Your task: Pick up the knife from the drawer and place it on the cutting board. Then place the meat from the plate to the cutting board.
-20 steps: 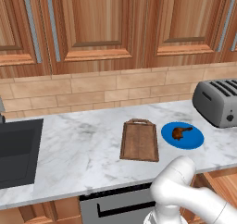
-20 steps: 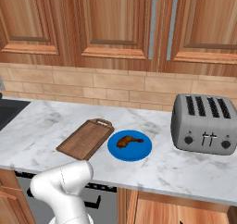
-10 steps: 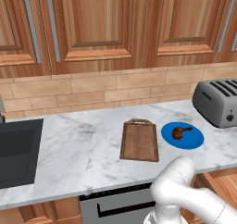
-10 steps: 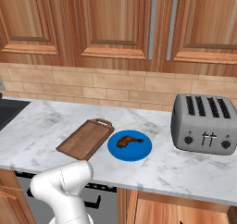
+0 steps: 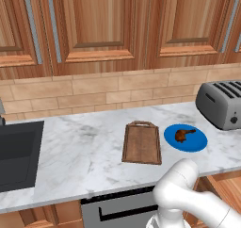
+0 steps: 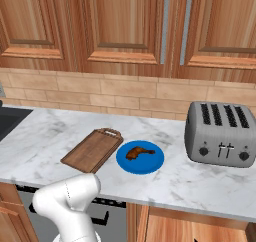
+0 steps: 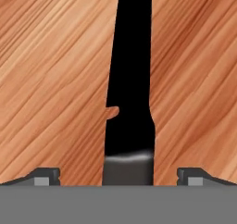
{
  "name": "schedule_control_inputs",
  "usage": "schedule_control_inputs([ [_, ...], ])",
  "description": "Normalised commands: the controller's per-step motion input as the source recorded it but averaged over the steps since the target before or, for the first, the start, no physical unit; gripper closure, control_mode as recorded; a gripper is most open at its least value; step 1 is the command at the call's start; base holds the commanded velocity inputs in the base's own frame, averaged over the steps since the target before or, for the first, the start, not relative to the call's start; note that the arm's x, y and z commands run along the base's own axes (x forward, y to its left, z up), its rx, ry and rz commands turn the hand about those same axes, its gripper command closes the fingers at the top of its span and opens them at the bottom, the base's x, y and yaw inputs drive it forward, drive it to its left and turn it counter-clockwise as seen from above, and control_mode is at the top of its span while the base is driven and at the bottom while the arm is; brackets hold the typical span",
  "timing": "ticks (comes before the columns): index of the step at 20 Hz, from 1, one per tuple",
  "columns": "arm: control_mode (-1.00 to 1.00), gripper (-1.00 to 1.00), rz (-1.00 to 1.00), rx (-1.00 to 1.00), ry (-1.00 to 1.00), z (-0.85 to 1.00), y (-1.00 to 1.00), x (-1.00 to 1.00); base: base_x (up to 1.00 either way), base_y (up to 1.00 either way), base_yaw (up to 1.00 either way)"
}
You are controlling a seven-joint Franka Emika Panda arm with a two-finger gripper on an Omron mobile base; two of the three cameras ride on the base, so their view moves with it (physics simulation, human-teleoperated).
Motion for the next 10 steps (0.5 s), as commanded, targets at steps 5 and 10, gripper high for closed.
schedule_control_inputs([
  [5,-1.00,-1.00,0.00,0.00,0.00,-0.14,0.00,0.04,0.00,0.00,0.00],
  [10,-1.00,1.00,0.00,0.00,0.00,-0.24,0.01,0.01,0.00,0.00,0.00],
])
